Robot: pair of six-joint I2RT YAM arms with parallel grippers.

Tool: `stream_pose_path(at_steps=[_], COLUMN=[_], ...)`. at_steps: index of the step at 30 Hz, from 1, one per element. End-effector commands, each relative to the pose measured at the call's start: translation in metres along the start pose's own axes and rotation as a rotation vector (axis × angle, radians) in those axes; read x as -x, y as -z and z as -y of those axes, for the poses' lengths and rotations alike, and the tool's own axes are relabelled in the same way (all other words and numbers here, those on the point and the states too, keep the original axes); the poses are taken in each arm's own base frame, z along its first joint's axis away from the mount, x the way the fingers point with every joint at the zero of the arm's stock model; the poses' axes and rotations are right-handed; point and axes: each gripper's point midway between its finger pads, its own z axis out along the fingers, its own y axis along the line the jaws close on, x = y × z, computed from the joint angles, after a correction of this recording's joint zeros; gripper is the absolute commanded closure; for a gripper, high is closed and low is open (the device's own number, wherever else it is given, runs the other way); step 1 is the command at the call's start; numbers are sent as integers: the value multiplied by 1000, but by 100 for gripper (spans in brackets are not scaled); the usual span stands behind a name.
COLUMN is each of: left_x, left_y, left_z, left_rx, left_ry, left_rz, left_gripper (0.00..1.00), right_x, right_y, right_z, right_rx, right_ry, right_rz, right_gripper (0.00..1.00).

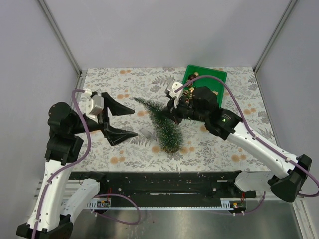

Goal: Decorate the small christmas tree

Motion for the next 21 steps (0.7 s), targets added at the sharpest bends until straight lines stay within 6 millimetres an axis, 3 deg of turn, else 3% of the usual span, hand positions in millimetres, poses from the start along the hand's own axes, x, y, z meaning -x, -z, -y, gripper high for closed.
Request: stream_pose_path(at_steps=[1,8,15,21], left_x=[-10,-11,-49,-54], left_y=[-15,-32,-33,-36], left_z=[9,8,-2,-20], left_rx=[-76,-145,-159,-115], left_ry=[42,1,-173,-310], left_rz=[-14,-62,-225,-263], left_gripper=[6,8,14,19], right_x=[11,12,16,18], right_y=[12,20,23,24], right_z=[9,10,11,10], right_rx=[-51,-72,-73,-64], right_ry=[-6,-23,-22,-21], right_rz=[58,78,87,92], right_gripper=[100,100,100,100])
